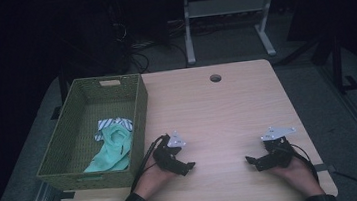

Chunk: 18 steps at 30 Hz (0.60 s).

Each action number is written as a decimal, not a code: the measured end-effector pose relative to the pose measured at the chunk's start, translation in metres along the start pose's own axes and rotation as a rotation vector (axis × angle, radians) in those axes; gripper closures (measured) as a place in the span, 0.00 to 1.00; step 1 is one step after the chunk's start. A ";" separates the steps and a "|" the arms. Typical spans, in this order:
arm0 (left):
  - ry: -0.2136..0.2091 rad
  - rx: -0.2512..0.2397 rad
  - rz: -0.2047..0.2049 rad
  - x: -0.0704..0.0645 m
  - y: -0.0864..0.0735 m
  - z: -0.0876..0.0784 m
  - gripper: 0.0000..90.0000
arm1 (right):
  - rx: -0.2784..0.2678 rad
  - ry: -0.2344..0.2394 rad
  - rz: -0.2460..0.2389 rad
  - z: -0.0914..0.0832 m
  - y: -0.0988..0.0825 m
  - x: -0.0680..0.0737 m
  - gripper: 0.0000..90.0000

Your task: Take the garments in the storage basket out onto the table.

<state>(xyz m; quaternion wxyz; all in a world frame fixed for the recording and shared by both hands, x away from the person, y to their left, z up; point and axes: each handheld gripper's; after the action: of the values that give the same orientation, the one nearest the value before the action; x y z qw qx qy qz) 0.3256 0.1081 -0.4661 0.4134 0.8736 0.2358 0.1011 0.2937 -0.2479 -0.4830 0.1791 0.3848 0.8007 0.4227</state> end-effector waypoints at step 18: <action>0.004 -0.018 -0.027 0.000 0.009 -0.011 0.15 | -0.001 -0.002 -0.003 -0.002 -0.002 0.001 0.02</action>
<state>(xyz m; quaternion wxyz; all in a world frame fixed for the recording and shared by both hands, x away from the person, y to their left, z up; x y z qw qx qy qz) 0.3248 0.1111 -0.4523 0.4222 0.8664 0.2474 0.0992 0.2911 -0.2493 -0.4830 0.1805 0.3839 0.8009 0.4226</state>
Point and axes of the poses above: each handheld gripper's, and its own axes: z roughly forward along the jaws, y roughly out of its top, x roughly to its left, and after that the axes turned 10 degrees about -x, right-handed
